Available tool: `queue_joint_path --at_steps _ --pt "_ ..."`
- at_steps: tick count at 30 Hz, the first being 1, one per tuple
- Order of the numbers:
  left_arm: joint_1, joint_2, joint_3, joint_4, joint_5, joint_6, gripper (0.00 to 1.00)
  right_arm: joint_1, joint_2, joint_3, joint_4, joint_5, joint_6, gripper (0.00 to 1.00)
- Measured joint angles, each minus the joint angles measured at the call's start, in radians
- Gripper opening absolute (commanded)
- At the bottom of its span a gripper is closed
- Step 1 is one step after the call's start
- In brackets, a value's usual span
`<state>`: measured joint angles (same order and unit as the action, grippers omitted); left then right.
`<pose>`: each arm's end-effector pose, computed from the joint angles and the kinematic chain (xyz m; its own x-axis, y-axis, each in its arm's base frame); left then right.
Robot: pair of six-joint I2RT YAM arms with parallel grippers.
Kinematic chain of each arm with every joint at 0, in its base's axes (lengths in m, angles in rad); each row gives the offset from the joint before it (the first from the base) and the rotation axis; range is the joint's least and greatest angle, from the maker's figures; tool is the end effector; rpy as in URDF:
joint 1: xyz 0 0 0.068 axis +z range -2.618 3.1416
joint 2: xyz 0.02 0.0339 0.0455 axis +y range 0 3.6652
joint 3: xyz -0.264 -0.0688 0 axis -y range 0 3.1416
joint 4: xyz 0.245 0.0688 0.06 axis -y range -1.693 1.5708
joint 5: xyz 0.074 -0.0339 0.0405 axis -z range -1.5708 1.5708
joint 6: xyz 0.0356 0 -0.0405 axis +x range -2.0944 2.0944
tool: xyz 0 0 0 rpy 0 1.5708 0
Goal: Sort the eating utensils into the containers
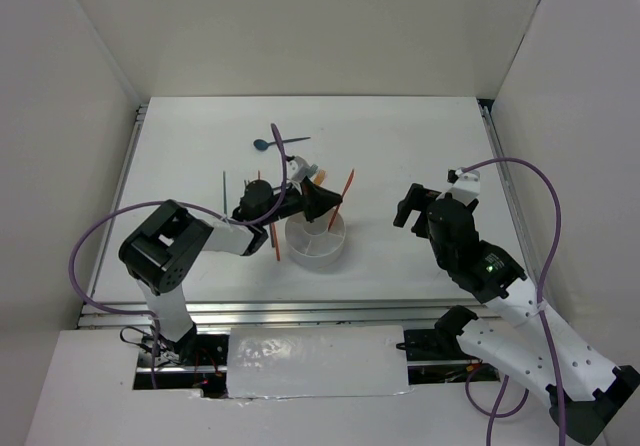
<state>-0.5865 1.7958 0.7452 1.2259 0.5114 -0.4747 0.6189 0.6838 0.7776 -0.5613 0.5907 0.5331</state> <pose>0.2870 -0.2116 0.2064 -0.2749 -0.2959 -0.9148 0.8527 0.3647 -0.3742 0.1305 0.0686 0.3163 -0.3552 0.2652 -0.8964 0.1203 0.9639 0.2375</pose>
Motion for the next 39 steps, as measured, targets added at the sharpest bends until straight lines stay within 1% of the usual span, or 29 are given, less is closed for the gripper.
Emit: queue_joint_path --at_steps 2,5,6,8,9,11,12,14,17,20,21,23,26,28,29,31,33,35,37,39 --pt "0.000 0.000 -0.013 -0.018 0.001 0.003 0.09 0.000 0.000 0.000 0.000 0.000 0.000 1.00" --pt "0.000 0.000 -0.014 -0.047 0.003 0.006 0.16 0.000 0.000 0.000 0.000 0.000 -0.002 1.00" --pt "0.000 0.000 -0.014 -0.055 0.003 0.007 0.24 0.000 0.000 0.000 0.000 -0.001 -0.002 1.00" --pt "-0.001 0.000 -0.014 -0.071 0.003 0.010 0.32 0.000 0.000 0.000 0.000 -0.001 -0.002 1.00" --pt "-0.001 0.000 -0.014 -0.075 0.003 0.012 0.39 0.000 0.000 0.000 0.000 -0.001 -0.002 1.00" --pt "-0.001 0.000 -0.014 -0.082 -0.001 0.022 0.42 0.000 0.000 0.000 0.000 -0.002 -0.002 1.00" --pt "-0.001 -0.003 -0.014 -0.088 -0.003 0.027 0.45 0.000 0.000 0.000 0.000 -0.003 -0.002 1.00" --pt "-0.001 -0.018 -0.014 -0.119 -0.009 0.034 0.47 0.000 0.000 0.000 0.000 -0.003 -0.002 1.00" --pt "-0.001 -0.068 -0.012 -0.180 -0.018 0.061 0.51 -0.001 0.000 0.000 0.000 -0.003 -0.002 1.00" --pt "-0.001 -0.155 0.011 -0.292 -0.039 0.111 0.56 -0.002 0.000 0.000 0.000 -0.003 -0.002 1.00" --pt "-0.001 -0.189 0.028 -0.341 -0.053 0.128 0.61 -0.002 0.000 0.000 0.000 -0.003 -0.002 1.00" --pt "0.004 -0.256 0.066 -0.436 -0.091 0.158 0.64 -0.002 0.000 0.000 0.000 -0.004 -0.003 1.00" --pt "0.027 -0.346 0.163 -0.656 -0.180 0.163 0.68 -0.002 -0.001 0.000 0.000 -0.006 -0.003 1.00" --pt "0.058 -0.391 0.243 -0.824 -0.276 0.161 0.69 -0.002 -0.002 0.000 0.000 -0.005 -0.002 1.00" --pt "0.076 -0.408 0.275 -0.892 -0.331 0.158 0.81 -0.002 -0.004 0.000 0.000 -0.004 -0.002 1.00" --pt "0.114 -0.443 0.303 -0.999 -0.479 0.146 0.90 -0.002 -0.014 -0.009 0.008 -0.005 -0.002 1.00" --pt "0.167 -0.475 0.289 -1.097 -0.615 0.098 0.92 -0.003 -0.027 -0.021 0.015 -0.007 -0.003 1.00" --pt "0.246 -0.468 0.287 -1.201 -0.694 0.046 0.91 -0.004 -0.029 -0.026 0.019 -0.011 -0.003 1.00" --pt "0.335 -0.415 0.301 -1.305 -0.766 0.007 0.91 -0.005 -0.027 -0.026 0.022 -0.011 -0.002 1.00" --pt "0.399 -0.319 0.350 -1.419 -0.851 -0.032 0.91 -0.005 -0.027 -0.026 0.023 -0.011 -0.002 1.00"
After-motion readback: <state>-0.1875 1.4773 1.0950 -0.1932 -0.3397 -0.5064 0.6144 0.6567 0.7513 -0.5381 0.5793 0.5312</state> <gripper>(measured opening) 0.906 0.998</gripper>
